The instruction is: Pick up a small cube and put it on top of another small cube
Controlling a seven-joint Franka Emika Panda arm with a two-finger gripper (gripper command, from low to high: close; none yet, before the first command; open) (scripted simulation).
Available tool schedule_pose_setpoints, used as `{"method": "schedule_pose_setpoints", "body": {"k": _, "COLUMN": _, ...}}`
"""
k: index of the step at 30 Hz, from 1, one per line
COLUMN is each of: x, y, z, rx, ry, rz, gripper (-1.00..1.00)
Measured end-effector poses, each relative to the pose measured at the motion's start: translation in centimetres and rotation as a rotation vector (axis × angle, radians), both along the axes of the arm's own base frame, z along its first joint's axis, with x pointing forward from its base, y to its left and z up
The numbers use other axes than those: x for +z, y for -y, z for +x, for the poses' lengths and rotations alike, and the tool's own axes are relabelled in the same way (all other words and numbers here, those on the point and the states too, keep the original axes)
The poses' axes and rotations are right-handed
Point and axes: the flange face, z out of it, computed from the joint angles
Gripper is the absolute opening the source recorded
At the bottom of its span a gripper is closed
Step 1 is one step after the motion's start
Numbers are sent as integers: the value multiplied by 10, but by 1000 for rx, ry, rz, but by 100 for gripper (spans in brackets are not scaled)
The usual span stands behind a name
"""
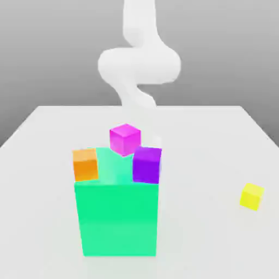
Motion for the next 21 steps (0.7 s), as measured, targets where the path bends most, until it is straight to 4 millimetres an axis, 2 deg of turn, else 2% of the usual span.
{"method": "schedule_pose_setpoints", "body": {"k": 2, "x": -43, "y": -34, "z": 21, "rx": 74, "ry": -66, "rz": -21, "gripper": 0}}
{"method": "schedule_pose_setpoints", "body": {"k": 5, "x": -107, "y": -85, "z": 38, "rx": 182, "ry": -159, "rz": -57, "gripper": 0}}
{"method": "schedule_pose_setpoints", "body": {"k": 7, "x": -151, "y": -118, "z": 41, "rx": 254, "ry": -219, "rz": -83, "gripper": 0}}
{"method": "schedule_pose_setpoints", "body": {"k": 10, "x": -217, "y": -166, "z": 32, "rx": 363, "ry": -306, "rz": -126, "gripper": 0}}
{"method": "schedule_pose_setpoints", "body": {"k": 13, "x": -282, "y": -209, "z": 10, "rx": 474, "ry": -392, "rz": -174, "gripper": 0}}
{"method": "schedule_pose_setpoints", "body": {"k": 16, "x": -346, "y": -244, "z": -25, "rx": 584, "ry": -476, "rz": -227, "gripper": 0}}
{"method": "schedule_pose_setpoints", "body": {"k": 18, "x": -386, "y": -269, "z": -61, "rx": 679, "ry": -530, "rz": -270, "gripper": 0}}
{"method": "schedule_pose_setpoints", "body": {"k": 21, "x": -443, "y": -285, "z": -110, "rx": 785, "ry": -612, "rz": -329, "gripper": 0}}
